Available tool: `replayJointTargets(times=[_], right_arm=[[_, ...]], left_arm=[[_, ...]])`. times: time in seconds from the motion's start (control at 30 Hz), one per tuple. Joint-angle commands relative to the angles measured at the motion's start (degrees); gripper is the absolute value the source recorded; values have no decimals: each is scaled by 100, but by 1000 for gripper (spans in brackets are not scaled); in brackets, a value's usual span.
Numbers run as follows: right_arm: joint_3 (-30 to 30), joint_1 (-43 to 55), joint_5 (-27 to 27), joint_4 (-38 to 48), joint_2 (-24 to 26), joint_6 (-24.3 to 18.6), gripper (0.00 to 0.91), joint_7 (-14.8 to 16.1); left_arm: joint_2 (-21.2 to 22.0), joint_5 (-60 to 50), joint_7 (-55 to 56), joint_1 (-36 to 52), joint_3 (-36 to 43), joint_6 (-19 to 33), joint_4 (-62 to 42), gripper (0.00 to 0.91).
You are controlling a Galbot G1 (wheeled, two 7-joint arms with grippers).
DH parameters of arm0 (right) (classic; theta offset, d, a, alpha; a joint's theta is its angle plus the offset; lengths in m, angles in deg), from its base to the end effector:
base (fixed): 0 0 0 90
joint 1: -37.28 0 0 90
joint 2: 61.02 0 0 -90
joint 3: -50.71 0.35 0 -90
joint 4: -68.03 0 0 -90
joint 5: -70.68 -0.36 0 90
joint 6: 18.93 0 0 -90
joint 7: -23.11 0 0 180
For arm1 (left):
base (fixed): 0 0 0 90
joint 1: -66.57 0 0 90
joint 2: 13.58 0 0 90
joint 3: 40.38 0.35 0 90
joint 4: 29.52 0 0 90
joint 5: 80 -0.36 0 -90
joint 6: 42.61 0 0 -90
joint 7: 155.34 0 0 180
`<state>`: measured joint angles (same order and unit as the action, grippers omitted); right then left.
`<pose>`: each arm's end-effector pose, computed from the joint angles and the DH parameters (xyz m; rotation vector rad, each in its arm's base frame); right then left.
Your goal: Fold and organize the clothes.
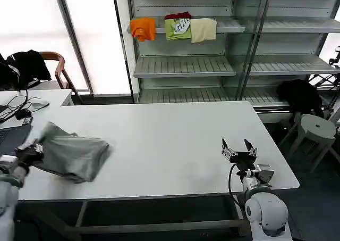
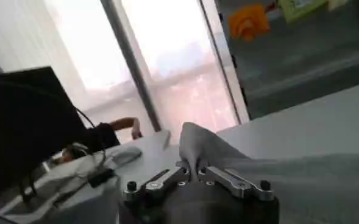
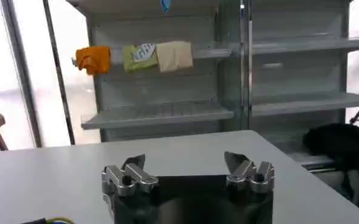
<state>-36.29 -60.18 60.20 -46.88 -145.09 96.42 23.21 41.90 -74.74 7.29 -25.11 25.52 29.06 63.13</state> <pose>0.2979 -0.0375 -0.2362 0.0344 -3.0052 -0.0962 0.3225 0.3099 -0.2010 0.2284 -2.8554 -0.6129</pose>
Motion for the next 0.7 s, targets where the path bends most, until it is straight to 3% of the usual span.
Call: replayJointTargets(times=[0.03, 0.17, 0.37, 0.53, 0.7], right_arm=[[-43, -3, 2, 140, -27, -59, 907, -10], [-40, -48, 8, 175, -57, -103, 907, -10], [63, -201, -3, 170, -30, -169, 907, -8], [170, -310, -3, 186, -21, -225, 907, -15], [260, -323, -30, 181, 15, -219, 907, -26]], left_arm=[[-1969, -1045, -545, 1162, -380, 378, -626, 10], [-1510, -1155, -615, 1011, -252, 217, -126, 10], [106, -1829, -500, 187, 317, 298, 648, 10], [1803, -2611, 17, -342, 1225, 654, 474, 20], [2419, -2309, 267, -482, 1977, 453, 709, 20]])
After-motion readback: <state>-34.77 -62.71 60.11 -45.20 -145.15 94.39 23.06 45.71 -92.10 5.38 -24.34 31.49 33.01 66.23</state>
